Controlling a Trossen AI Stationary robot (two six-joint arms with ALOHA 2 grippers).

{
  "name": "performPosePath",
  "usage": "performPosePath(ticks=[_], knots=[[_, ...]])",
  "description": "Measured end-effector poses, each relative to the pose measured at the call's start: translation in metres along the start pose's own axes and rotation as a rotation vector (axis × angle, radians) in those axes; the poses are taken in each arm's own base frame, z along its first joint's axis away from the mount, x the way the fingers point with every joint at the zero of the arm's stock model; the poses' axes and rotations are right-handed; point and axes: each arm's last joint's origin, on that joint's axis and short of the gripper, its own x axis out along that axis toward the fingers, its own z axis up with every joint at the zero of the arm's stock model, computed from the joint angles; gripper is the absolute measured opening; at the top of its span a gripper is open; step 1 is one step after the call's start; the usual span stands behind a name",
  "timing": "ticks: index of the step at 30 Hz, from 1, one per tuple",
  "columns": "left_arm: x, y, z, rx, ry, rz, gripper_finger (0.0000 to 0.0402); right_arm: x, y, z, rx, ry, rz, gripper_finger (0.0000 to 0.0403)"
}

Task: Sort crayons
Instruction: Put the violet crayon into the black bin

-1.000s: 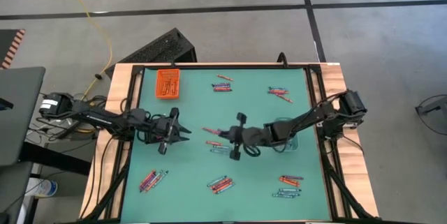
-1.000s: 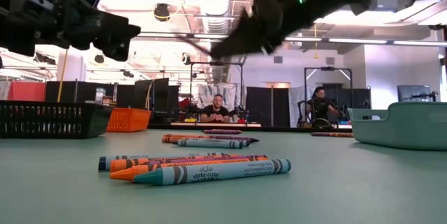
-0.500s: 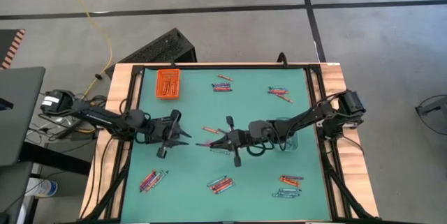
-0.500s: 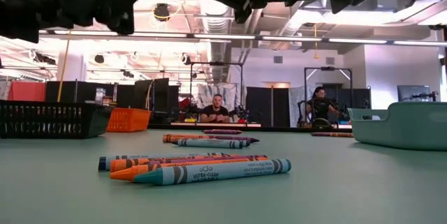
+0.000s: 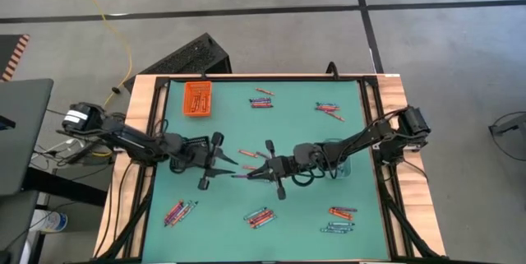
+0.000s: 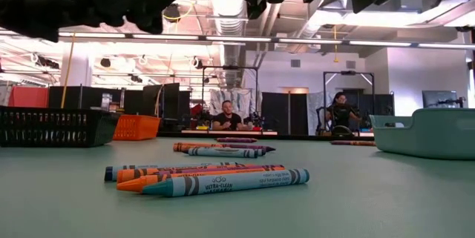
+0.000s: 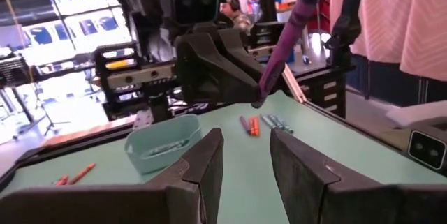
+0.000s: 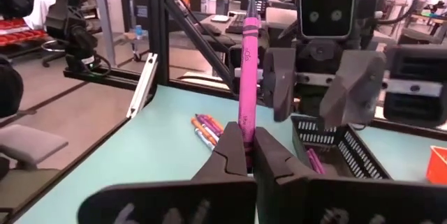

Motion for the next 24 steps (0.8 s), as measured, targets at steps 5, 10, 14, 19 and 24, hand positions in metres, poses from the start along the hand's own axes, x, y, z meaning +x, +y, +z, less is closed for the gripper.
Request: performPosePath(ticks=[5,10,14,19,24], knots=[[0.015,0.002,0.003,0.051,-0.047,0.007,0.011,0.0,0.0,0.001,-0.009,-0.011,-0.002,0.0001],[0.019,0.003,0.008,0.096,-0.101,0.017,0.011,0.0,-0.002,0.001,-0.019,-0.014,-0.006,0.0001],[0.02,0.002,0.009,0.098,-0.11,-0.021,0.011,0.0,-0.003,0.005,-0.032,-0.049,-0.014,0.0001],[0.019,0.002,0.01,0.101,-0.127,-0.029,0.011,0.0,-0.006,0.006,-0.034,-0.063,-0.02,0.0001],[0.018,0.003,0.016,0.122,-0.187,-0.013,0.011,0.0,-0.009,0.006,-0.035,-0.063,-0.03,0.0001]])
